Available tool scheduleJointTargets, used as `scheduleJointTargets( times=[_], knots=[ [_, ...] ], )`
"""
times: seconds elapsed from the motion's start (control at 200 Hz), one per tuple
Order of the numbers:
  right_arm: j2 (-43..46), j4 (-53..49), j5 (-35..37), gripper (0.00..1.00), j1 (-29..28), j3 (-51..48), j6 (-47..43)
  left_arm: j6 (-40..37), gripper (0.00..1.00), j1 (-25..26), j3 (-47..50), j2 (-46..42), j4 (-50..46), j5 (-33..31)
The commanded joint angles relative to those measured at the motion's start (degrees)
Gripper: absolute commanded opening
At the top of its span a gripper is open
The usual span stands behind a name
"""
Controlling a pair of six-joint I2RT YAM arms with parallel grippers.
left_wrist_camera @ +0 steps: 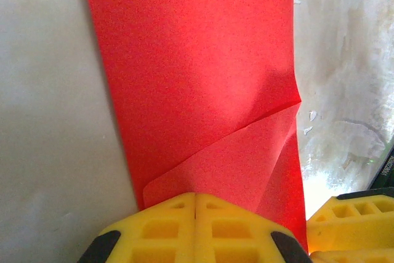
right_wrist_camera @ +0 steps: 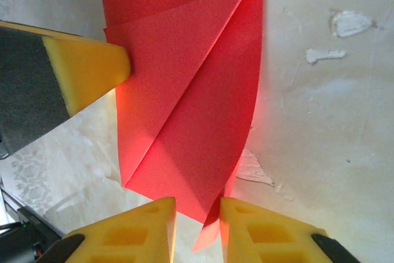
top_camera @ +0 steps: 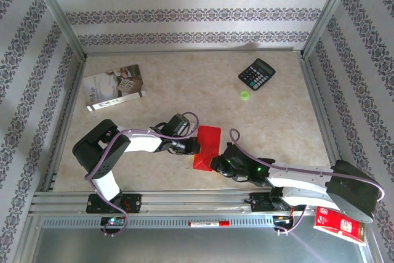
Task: Fold a paper plane with a square sheet of paper (pick it up from the middle)
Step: Turn over the paper at the center of the table.
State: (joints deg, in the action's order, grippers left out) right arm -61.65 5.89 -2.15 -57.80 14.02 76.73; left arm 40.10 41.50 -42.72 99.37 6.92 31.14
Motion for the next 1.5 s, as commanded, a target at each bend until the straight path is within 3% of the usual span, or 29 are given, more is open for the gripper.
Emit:
scheduleJointTargets(
  times=[0.0, 0.22, 0.699, 0.904, 1.034, 1.139, 1.239, 1.369, 1.494],
  knots=[
    [-0.64, 0.79, 3.35, 0.28, -1.39, -1.08, 2.09, -1.32, 0.0, -0.44, 1.41, 1.18, -4.47, -2.57],
    [-0.96, -0.17, 5.97, 0.3, -2.99, -1.42, 3.51, -1.49, 0.0, -0.45, 1.51, 0.78, -4.59, -2.54],
    [0.67, 1.14, 15.24, 0.08, -6.61, -1.54, 3.5, -0.99, 0.0, -0.43, 1.98, 0.05, -4.93, -3.18],
    [2.4, -1.05, 17.91, 0.01, -5.88, -0.85, -1.19, 5.9, 0.03, -0.45, 3.41, -2.08, 0.7, -2.11],
    [4.95, -8.56, 11.16, 0.0, -0.33, 2.29, -12.36, 11.08, 0.22, -0.78, 2.86, -7.06, 5.37, -1.05],
    [7.18, -24.09, 4.93, 0.0, 6.75, 10.41, -24.32, 12.42, 0.34, -3.17, 2.88, -13.81, 4.92, -2.84],
    [5.75, -41.27, 5.79, 0.0, 11.09, 21.39, -36.57, 12.52, 0.38, -7.83, 3.61, -20.43, 1.32, -4.16],
    [-1.95, -56.21, 11.11, 0.0, 11.12, 34.98, -46.11, 7.09, 0.42, -14.04, 1.27, -27.06, -11.1, -6.95],
    [-11.19, -64.1, 16.43, 0.0, 5.64, 44.12, -50.68, 4.92, 0.43, -19.35, -0.22, -30.34, -18.88, -7.93]
  ],
)
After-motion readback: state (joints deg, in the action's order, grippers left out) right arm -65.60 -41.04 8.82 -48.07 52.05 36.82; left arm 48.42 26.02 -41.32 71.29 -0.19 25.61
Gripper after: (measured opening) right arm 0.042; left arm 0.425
